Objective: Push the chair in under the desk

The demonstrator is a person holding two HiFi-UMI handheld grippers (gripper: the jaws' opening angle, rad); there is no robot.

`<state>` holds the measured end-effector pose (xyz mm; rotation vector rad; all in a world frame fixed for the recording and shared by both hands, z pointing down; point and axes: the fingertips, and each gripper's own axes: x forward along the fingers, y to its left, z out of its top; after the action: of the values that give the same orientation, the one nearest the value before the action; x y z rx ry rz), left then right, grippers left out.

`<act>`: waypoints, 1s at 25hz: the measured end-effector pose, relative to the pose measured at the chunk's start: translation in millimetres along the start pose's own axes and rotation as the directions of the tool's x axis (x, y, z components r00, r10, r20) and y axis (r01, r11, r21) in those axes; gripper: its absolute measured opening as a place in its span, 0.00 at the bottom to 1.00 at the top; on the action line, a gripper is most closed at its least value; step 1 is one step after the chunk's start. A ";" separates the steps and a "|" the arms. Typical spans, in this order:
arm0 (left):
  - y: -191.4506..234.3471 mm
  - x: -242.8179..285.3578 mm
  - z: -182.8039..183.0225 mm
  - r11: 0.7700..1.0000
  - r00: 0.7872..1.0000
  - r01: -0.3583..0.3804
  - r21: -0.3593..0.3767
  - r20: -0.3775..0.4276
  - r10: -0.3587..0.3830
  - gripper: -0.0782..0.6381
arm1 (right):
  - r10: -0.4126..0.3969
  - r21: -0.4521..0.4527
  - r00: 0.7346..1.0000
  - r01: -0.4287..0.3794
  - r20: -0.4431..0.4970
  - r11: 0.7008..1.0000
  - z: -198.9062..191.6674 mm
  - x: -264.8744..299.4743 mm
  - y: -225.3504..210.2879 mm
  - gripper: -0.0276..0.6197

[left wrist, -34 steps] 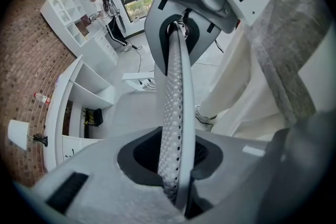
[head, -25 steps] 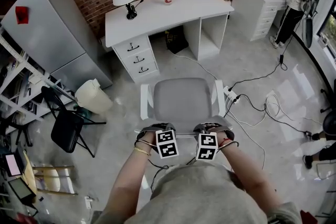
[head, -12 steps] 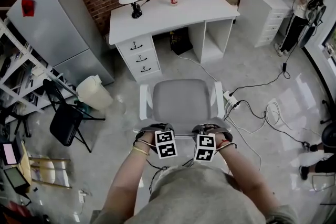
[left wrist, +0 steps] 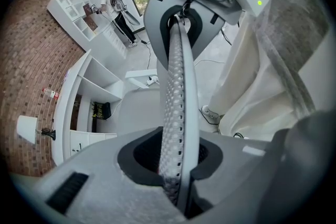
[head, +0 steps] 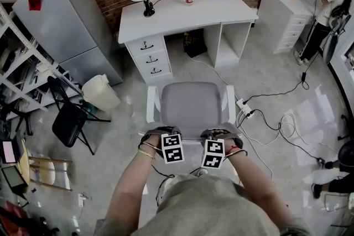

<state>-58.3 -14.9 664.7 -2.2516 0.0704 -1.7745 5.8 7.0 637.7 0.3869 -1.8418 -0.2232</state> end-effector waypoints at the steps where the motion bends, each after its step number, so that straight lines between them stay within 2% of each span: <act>1: 1.1 0.9 0.9 1.000 1.000 0.001 -0.001 -0.002 -0.001 0.20 | -0.001 -0.002 1.000 0.001 0.001 1.000 -1.4 0.2 -1.1 0.09; 13: 23.0 11.5 7.8 0.999 0.999 -0.031 -0.015 -0.025 0.030 0.20 | -0.002 -0.019 1.000 0.002 0.005 1.000 -13.5 5.9 -21.8 0.09; 25: 34.9 16.9 15.3 0.999 0.999 -0.021 -0.034 -0.040 0.020 0.20 | 0.001 -0.026 1.000 -0.001 0.002 1.000 -23.4 7.2 -36.0 0.09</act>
<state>-34.9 -49.1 669.1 -2.2308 0.1322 -1.8211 31.6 -28.0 638.8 0.3674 -1.8396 -0.2469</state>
